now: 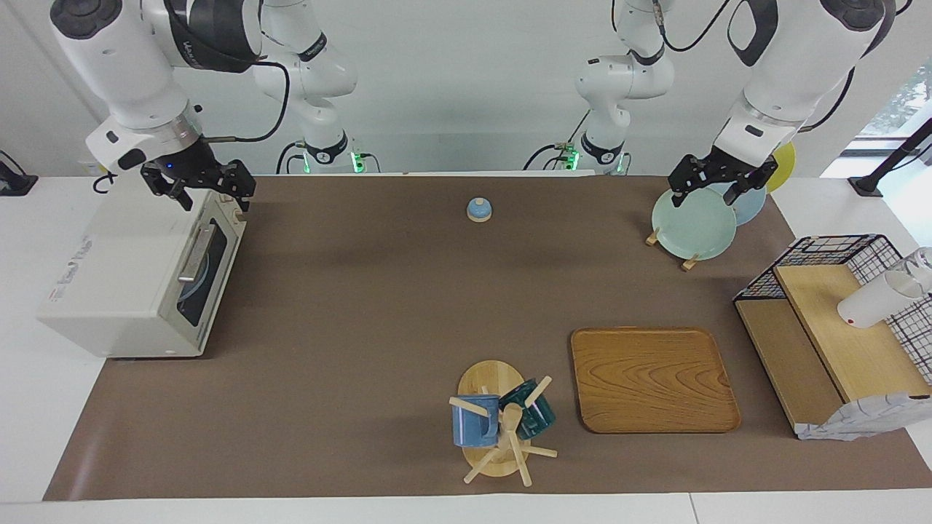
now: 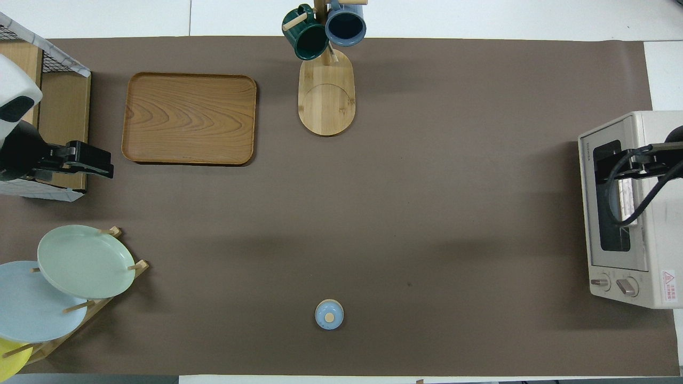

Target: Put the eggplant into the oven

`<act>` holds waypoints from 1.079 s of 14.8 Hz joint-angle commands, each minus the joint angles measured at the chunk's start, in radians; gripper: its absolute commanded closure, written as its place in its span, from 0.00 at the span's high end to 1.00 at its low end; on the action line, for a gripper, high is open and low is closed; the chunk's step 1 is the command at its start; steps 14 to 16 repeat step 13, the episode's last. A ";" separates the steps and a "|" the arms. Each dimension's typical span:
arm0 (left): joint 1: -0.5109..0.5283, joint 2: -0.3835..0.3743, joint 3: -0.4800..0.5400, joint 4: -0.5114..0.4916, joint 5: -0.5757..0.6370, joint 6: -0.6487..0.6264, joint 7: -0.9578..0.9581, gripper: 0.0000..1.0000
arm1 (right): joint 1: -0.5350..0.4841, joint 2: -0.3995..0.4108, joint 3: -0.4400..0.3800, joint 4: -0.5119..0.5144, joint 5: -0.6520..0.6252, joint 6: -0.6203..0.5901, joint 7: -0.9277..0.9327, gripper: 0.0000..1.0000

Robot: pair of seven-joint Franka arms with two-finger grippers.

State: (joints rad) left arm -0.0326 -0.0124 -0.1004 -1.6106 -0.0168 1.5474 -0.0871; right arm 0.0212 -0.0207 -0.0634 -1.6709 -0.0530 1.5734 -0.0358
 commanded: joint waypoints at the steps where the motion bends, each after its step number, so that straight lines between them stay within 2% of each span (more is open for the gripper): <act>1: -0.001 -0.017 0.004 -0.012 0.015 -0.010 0.004 1.00 | -0.015 0.010 0.004 0.017 0.024 0.005 -0.021 1.00; 6: -0.001 -0.018 0.004 -0.014 0.015 -0.010 0.004 1.00 | -0.021 0.008 0.004 0.016 0.061 0.004 -0.018 1.00; 16: -0.001 -0.018 0.004 -0.012 0.015 -0.010 0.004 1.00 | -0.012 0.008 0.005 0.017 0.024 0.007 -0.021 1.00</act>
